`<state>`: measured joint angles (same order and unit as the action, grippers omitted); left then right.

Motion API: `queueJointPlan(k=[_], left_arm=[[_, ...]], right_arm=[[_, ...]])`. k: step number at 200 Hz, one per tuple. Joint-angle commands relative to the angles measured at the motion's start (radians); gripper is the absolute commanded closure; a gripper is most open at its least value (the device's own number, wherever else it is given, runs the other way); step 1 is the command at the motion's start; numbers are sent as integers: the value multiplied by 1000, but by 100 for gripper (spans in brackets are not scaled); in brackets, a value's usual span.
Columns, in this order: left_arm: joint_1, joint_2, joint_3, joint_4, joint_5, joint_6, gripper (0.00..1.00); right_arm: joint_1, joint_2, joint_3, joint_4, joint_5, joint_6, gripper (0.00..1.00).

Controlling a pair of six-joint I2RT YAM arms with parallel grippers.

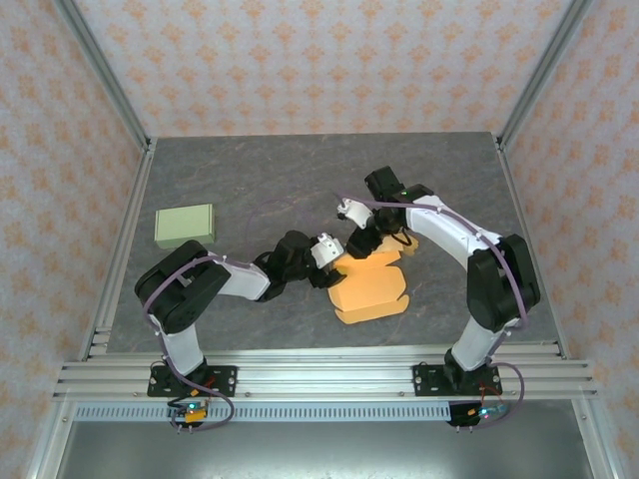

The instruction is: Fold the paper box

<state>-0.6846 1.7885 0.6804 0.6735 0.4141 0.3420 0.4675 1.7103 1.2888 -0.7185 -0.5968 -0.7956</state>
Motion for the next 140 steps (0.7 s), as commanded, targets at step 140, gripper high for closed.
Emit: queueJointPlan(k=[140], left_arm=[[22,-138,-63,54,43,-67,73]], right_arm=[[-68,-386,-358,571,-244,151,29]])
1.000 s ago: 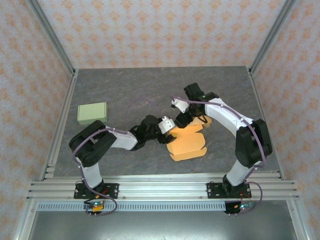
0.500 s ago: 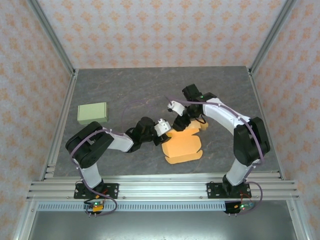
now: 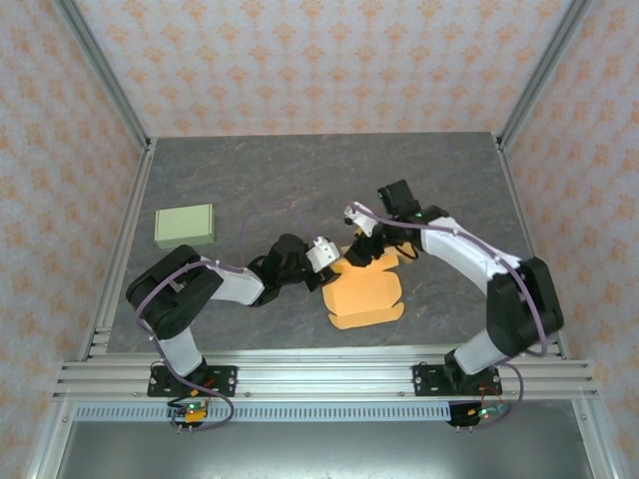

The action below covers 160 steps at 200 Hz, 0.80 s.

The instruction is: Fold the paper box

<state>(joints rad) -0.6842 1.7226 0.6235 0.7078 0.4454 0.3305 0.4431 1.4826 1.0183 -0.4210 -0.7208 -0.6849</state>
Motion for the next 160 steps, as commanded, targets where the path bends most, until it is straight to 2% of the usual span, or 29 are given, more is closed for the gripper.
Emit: queueJointPlan(k=[1,23,37,61,84,116,125,146,160], left_arm=[[22,-75,-7,18,13,-57,73],[55,-145,-10,-48,18,-60,73],[86,-201,-15,-89,40,-61,73],[126,-275,-42,-105,58,-68,73],[138,-301,-41,-152,64,-55,73],[139,-276,-25,-174,53,-44,73],[141,-267,-17,-187,59,-39,73],[142,-277,-35,-160,77,-33,73],[145,-288,-39,-163,92,-34,73]], right_arm=[[-47,-165,-91,284,-121,40,29],[-112,-280,-213,525,-77,97,28],[-169,-294,-260,639,-51,163,29],[-281,-293,-279,695,-53,216,31],[-382,-294,-296,747,-160,265,32],[-458,-267,-247,696,-352,280,32],[-460,-259,-228,655,-327,262,32],[-469,-214,-191,608,-138,273,35],[-481,-158,-131,498,-152,208,38]])
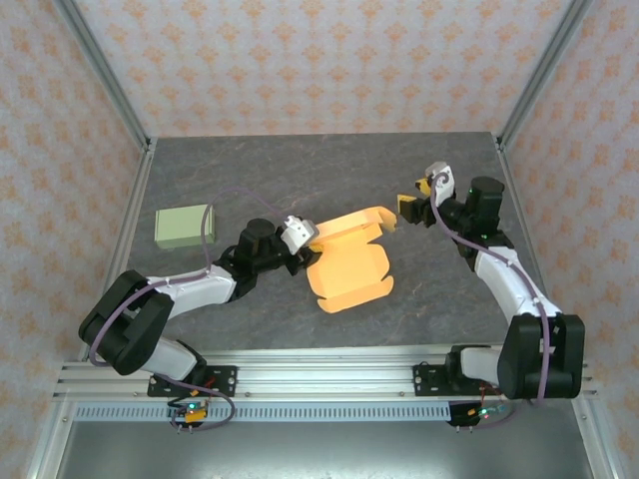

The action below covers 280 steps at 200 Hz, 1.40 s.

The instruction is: Fold the paper box

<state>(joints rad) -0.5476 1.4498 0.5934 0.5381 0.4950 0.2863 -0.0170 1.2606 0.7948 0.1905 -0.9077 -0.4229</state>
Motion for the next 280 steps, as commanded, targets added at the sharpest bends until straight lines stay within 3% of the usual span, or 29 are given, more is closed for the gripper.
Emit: queueJointPlan(k=[1,43,76,86,104,139,178,224,248,280], left_arm=[[8,-16,-9,6,44,10,73],[17,-28,5,-20,101,14,73],[28,-20,22,-36,129,7,73],[30,-14,28,-42,133,4,73],[37,-13,42,-62,147,-2,73],[39,-16,44,-56,155,-12,73],[40,-9,43,-44,146,-18,73],[41,-5,63,-81,128,12,74],[44,-4,46,-80,100,39,74],[65,-2,29,-73,100,35,74]], right_arm=[[-21,68,96,-121,30,-63,38],[14,155,124,-375,-321,-473,41],[85,200,229,-772,-368,-801,40],[93,228,264,-890,-405,-894,46],[103,262,282,-970,-470,-991,48],[151,271,236,-830,-425,-930,51],[187,199,75,-360,-287,-548,43],[223,176,-1,-141,-140,-382,41],[222,160,-32,-116,-98,-387,36],[223,211,51,-360,-120,-571,33]])
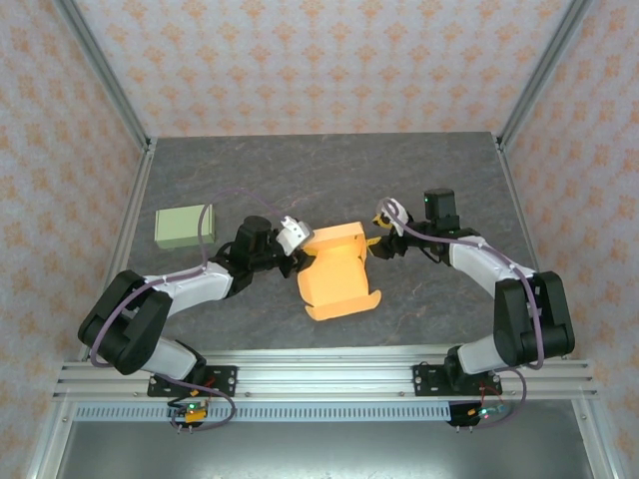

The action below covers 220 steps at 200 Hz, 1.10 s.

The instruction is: Fold the paper box

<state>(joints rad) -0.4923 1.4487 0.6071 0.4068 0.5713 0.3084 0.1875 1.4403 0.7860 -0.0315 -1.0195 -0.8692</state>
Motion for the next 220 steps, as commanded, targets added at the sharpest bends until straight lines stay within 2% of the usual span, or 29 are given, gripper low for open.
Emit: queueJointPlan(k=[1,21,67,87,117,146,180,196,220], left_arm=[[10,-1,15,59,24,13,74],[28,-6,10,62,25,11,74],[51,-17,-1,60,60,13,75],[52,-16,-5,64,81,11,75],[49,-6,5,65,116,7,75],[48,10,8,82,126,-6,75],[47,18,5,100,119,-18,75],[46,23,15,93,96,-30,78],[46,21,13,112,48,-78,78]], right_arm=[[18,35,64,-149,-9,-131,33],[18,70,108,-297,1,-257,34],[24,93,79,-248,-1,-260,33],[24,84,67,-167,2,-213,34],[30,52,25,2,10,-145,40],[36,41,44,6,-28,-130,45],[84,68,50,17,6,-129,50],[109,75,50,33,32,-118,54],[137,66,9,194,130,3,56]])
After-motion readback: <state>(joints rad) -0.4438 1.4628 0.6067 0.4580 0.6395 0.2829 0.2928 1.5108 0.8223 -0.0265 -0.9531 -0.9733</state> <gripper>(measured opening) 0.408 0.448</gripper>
